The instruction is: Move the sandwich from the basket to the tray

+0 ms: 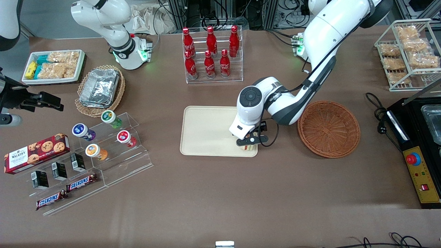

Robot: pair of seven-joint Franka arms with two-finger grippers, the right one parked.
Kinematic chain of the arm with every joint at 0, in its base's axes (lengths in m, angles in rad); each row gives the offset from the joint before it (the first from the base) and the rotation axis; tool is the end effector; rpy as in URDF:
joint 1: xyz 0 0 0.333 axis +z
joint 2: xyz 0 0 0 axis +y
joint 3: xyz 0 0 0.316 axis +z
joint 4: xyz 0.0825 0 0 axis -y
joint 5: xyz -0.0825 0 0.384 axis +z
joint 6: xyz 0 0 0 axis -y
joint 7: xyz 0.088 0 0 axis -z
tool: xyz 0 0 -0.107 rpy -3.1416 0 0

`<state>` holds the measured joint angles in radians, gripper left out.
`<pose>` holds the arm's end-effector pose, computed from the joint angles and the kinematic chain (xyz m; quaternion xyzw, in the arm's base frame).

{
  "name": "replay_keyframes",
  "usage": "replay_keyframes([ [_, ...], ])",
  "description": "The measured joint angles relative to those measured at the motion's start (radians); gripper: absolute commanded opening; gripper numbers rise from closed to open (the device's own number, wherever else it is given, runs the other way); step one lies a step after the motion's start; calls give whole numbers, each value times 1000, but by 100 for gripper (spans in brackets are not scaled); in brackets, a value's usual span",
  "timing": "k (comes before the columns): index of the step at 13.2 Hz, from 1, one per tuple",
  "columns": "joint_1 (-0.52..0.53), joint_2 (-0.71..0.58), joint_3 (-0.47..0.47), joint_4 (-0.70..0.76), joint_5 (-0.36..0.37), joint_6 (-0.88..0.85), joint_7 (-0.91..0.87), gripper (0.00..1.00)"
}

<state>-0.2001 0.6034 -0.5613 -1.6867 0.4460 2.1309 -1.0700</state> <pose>0.5237 -0.4154 0.2855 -0.9971 -0.0655 -0.0103 0.0364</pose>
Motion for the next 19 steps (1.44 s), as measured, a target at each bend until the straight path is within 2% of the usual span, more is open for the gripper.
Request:
replay_keyframes([
  [1, 1, -26, -1, 22, -10, -52, -8, 100],
  [3, 28, -115, 1, 46, -87, -106, -8, 100],
  [6, 150, -281, 2, 51, -230, -188, 118, 100],
  [8, 245, -373, 5, 54, -296, -234, 213, 100],
  [10, 336, -435, 9, 97, -317, -371, 373, 100],
  [13, 470, -458, 14, 242, -328, -594, 645, 100],
  [16, 604, -459, 15, 281, -352, -638, 828, 100],
  [19, 657, -465, 15, 302, -358, -652, 879, 100],
])
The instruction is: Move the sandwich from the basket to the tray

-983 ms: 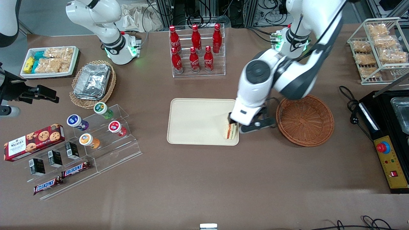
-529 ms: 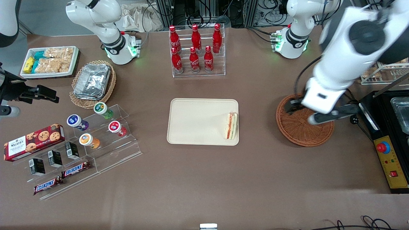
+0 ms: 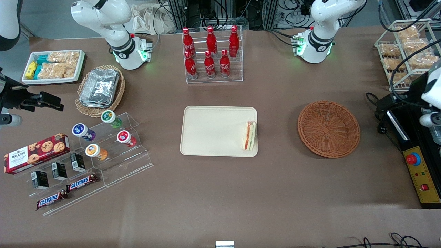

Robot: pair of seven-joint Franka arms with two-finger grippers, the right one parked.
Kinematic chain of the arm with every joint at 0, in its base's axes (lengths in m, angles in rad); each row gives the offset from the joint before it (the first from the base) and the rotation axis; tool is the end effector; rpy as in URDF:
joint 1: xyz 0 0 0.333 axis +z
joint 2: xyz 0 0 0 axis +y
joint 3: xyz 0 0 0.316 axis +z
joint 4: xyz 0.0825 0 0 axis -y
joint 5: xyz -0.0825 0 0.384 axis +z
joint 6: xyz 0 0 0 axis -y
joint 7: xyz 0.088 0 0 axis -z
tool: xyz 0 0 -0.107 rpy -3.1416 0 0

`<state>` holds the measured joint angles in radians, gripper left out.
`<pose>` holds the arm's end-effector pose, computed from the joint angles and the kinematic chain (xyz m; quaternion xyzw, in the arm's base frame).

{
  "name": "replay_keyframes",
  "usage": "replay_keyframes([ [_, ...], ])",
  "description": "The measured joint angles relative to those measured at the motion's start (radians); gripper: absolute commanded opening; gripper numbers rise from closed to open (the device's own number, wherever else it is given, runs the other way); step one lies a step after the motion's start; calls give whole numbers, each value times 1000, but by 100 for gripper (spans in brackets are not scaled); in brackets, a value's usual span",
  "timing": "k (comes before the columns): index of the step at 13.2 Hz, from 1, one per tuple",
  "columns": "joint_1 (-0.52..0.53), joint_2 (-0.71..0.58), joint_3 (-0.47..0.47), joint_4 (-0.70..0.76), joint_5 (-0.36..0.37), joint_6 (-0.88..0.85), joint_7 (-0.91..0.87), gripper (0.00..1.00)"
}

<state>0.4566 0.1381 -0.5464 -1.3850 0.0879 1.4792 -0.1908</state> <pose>0.5827 -0.0181 0.6352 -0.9983 -0.0556 0.0109 0.0096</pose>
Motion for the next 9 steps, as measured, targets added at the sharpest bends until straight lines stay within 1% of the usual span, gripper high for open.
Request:
replay_keyframes([
  [3, 31, -27, 1, 7, 0, -23, 19, 100],
  [7, 72, -32, 7, 7, -1, -27, 147, 100],
  [8, 59, -32, 26, 7, -2, -27, 160, 100],
  [9, 6, -32, 87, 7, -5, -27, 171, 100],
])
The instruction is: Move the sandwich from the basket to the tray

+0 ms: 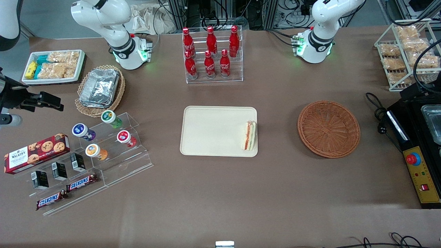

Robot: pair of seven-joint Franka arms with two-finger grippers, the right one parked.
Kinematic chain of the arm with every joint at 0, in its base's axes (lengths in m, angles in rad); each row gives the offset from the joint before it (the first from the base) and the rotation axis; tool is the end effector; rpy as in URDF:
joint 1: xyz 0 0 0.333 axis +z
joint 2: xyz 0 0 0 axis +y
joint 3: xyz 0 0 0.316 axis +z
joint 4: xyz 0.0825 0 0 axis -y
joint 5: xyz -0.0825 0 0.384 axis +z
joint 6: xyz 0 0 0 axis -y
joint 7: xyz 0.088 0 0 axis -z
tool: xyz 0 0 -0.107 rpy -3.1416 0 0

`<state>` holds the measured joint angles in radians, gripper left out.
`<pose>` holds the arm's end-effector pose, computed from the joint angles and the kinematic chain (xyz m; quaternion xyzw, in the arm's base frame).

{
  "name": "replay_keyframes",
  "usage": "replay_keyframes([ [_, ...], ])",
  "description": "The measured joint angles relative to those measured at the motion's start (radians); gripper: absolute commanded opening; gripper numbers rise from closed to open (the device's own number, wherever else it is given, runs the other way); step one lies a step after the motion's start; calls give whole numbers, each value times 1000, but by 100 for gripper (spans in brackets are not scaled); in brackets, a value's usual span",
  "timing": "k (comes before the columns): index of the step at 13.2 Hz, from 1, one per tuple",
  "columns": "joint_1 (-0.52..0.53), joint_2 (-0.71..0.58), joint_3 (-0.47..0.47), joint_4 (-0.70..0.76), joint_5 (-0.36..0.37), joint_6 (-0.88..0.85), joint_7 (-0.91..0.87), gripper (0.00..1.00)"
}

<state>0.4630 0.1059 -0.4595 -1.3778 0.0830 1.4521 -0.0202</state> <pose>0.5718 0.0278 0.6502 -0.9996 -0.0172 0.0103 0.0179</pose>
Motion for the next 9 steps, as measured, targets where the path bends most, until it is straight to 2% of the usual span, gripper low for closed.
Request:
replay_keyframes([
  [5, -386, -7, 392, 0, -49, 1, 54, 100],
  [9, -426, -7, 422, 0, -70, 6, 56, 100],
])
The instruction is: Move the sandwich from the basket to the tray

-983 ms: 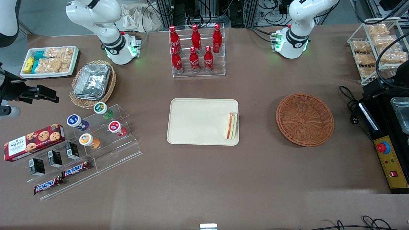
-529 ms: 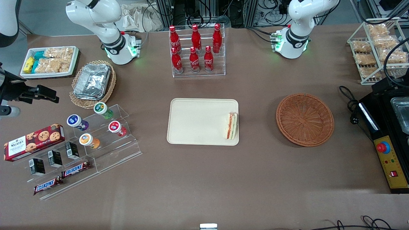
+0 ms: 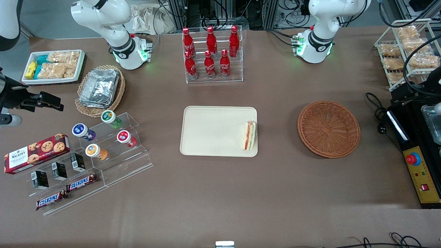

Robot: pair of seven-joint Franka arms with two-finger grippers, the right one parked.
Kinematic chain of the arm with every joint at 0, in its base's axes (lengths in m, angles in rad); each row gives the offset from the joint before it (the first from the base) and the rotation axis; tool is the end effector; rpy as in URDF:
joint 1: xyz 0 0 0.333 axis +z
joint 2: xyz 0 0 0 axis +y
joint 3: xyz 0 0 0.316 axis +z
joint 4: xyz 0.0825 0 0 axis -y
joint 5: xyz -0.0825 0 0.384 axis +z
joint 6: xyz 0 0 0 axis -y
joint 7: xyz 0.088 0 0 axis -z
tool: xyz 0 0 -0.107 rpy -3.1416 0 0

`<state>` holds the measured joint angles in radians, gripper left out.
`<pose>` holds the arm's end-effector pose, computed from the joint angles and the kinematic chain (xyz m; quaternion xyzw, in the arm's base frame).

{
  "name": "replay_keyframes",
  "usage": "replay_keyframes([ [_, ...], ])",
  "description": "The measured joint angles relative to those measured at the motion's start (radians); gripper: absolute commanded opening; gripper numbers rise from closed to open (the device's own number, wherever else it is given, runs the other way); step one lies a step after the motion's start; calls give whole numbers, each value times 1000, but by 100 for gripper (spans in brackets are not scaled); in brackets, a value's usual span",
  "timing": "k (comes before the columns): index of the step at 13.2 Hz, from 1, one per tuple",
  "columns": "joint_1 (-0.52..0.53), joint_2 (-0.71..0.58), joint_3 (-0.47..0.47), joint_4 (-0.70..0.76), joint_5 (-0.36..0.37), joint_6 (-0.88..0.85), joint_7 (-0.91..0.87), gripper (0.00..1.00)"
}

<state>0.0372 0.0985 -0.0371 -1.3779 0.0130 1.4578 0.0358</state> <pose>0.5737 0.0028 0.6491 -0.9998 0.0171 0.0093 0.0045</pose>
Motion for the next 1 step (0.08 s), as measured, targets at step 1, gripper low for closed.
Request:
replay_keyframes([
  [1, -2, 0, 0, 0, -6, 1, 1, 100],
])
